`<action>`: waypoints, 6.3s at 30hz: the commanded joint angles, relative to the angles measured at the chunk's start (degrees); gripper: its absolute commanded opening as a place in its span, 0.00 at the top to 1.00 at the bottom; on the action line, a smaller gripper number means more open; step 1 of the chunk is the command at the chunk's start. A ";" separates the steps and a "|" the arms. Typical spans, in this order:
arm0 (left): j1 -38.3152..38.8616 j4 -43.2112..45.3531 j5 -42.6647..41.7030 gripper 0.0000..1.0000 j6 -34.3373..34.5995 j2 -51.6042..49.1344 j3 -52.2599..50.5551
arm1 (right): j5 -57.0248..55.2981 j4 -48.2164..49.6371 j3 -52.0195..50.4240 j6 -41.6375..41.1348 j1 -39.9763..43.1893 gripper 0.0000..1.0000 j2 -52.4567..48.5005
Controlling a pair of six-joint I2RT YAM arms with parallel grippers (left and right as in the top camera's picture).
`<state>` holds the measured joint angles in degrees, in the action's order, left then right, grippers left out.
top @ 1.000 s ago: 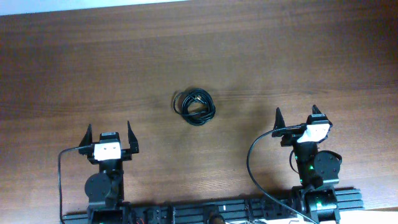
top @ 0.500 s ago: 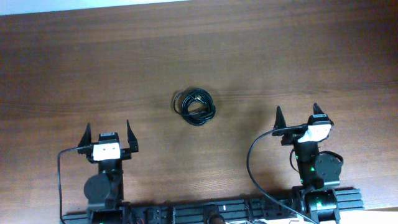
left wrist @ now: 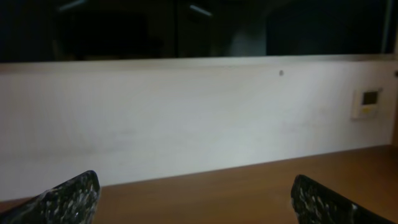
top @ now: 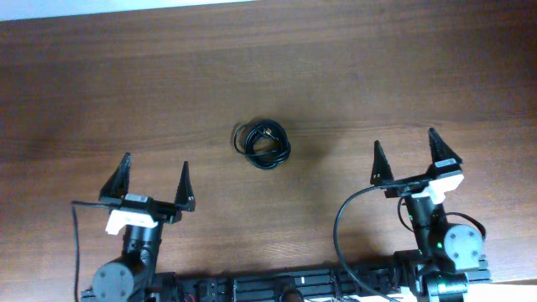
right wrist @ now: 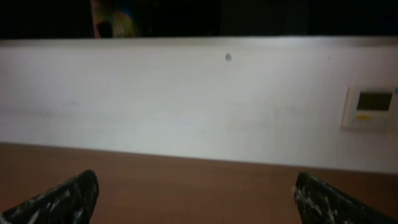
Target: Untangle cables
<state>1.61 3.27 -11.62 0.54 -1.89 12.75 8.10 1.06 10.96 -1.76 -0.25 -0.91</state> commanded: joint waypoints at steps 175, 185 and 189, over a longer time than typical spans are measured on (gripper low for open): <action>20.48 -38.21 -16.85 0.28 -15.41 -47.30 44.65 | 38.93 -56.68 86.14 -36.61 -29.49 0.96 -82.16; 20.48 -36.94 -19.21 0.46 -15.41 -47.67 44.65 | 38.88 -56.08 86.14 -37.79 -29.49 0.96 -82.16; 20.55 -36.30 -20.35 0.75 -15.39 -47.67 44.65 | 38.86 -56.08 86.14 -37.77 -29.49 0.96 -82.16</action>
<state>22.17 -33.85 -31.46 -14.55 -49.30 57.71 44.93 -55.24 95.46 -39.27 -29.45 -84.40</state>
